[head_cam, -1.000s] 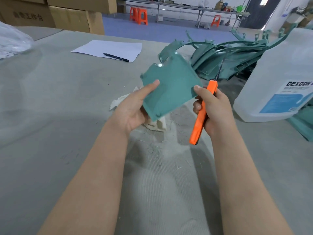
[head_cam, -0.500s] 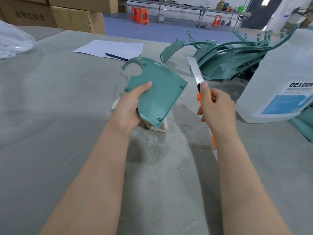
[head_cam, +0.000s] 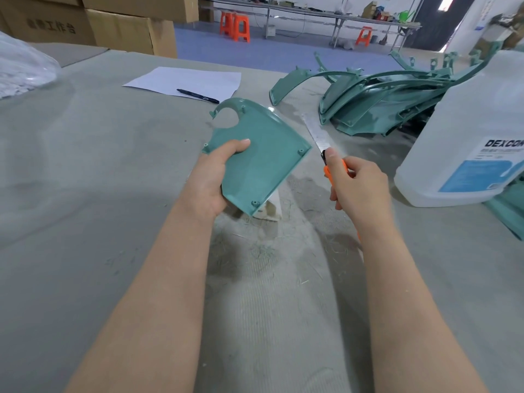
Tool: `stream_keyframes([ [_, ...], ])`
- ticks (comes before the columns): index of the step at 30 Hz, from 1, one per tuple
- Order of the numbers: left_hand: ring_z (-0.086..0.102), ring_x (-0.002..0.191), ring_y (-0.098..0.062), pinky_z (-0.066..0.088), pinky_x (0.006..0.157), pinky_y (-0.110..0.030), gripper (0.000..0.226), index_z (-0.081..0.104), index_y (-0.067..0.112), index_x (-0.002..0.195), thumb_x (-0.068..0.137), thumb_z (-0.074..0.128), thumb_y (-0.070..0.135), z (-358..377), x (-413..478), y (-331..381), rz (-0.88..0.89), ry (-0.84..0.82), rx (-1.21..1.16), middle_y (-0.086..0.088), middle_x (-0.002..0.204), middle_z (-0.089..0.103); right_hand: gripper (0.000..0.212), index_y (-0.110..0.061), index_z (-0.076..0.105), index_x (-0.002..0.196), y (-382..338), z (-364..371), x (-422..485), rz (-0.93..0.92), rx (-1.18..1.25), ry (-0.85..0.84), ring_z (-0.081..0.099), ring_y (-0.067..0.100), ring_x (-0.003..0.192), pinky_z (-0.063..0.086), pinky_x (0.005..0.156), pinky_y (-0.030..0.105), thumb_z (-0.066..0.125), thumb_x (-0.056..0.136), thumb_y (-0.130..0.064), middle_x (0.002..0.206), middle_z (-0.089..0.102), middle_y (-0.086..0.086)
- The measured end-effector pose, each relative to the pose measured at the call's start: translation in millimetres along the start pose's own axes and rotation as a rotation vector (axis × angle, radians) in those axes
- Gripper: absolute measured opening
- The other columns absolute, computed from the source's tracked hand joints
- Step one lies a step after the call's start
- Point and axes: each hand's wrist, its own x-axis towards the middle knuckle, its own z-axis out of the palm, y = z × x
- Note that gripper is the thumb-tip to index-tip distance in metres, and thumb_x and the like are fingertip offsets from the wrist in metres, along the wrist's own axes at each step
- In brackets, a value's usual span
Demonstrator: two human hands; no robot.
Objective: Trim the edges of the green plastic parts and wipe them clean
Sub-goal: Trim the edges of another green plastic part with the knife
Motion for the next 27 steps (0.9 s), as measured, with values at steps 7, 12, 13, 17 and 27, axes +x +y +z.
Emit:
stream_keyframes([
  [7, 0.072, 0.079, -0.024, 0.057, 0.062, -0.034, 0.018, 0.067, 0.011, 0.104, 0.087, 0.063, 0.016, -0.9, 0.4, -0.1, 0.003, -0.015, 0.006, -0.009, 0.095, 0.074, 0.049, -0.011, 0.067, 0.075, 1.3, 2.7, 0.8, 0.005, 0.039, -0.036, 0.048, 0.004, 0.036, 0.042, 0.042, 0.019, 0.05, 0.094, -0.053, 0.05, 0.059, -0.004],
  [12, 0.071, 0.079, -0.024, 0.057, 0.062, -0.034, 0.021, 0.067, 0.01, 0.106, 0.087, 0.064, 0.017, -2.1, 0.4, 0.3, 0.007, -0.002, 0.014, -0.009, 0.096, 0.074, 0.054, -0.006, 0.068, 0.081, 1.4, 2.3, 0.5, 0.021, 0.071, -0.008, 0.049, 0.006, 0.039, 0.045, 0.049, 0.026, 0.049, 0.093, -0.056, 0.055, 0.062, 0.003],
  [13, 0.071, 0.079, -0.024, 0.056, 0.063, -0.034, 0.021, 0.067, 0.01, 0.106, 0.087, 0.064, 0.017, -2.1, 0.4, 0.3, 0.007, 0.0, 0.016, -0.009, 0.096, 0.074, 0.054, -0.008, 0.068, 0.08, 0.7, 2.5, 0.2, 0.018, 0.074, -0.013, 0.049, 0.006, 0.039, 0.045, 0.049, 0.027, 0.049, 0.093, -0.056, 0.056, 0.063, 0.006],
  [17, 0.071, 0.08, -0.025, 0.056, 0.063, -0.034, 0.021, 0.067, 0.011, 0.106, 0.087, 0.064, 0.018, -1.4, 0.1, 0.5, 0.006, -0.001, 0.013, -0.01, 0.098, 0.074, 0.048, -0.017, 0.067, 0.073, -1.1, 3.4, 0.0, 0.005, 0.064, -0.037, 0.05, 0.008, 0.039, 0.047, 0.047, 0.027, 0.049, 0.093, -0.057, 0.053, 0.061, 0.005],
  [27, 0.072, 0.075, -0.023, 0.056, 0.058, -0.032, 0.015, 0.068, 0.01, 0.1, 0.087, 0.063, 0.016, 2.4, -1.4, -0.4, 0.02, 0.008, -0.015, -0.008, 0.09, 0.075, 0.047, -0.014, 0.066, 0.072, -2.6, 5.9, -3.4, -0.032, 0.118, -0.133, 0.048, 0.006, 0.04, 0.043, 0.041, 0.017, 0.052, 0.094, -0.053, 0.049, 0.056, 0.0],
])
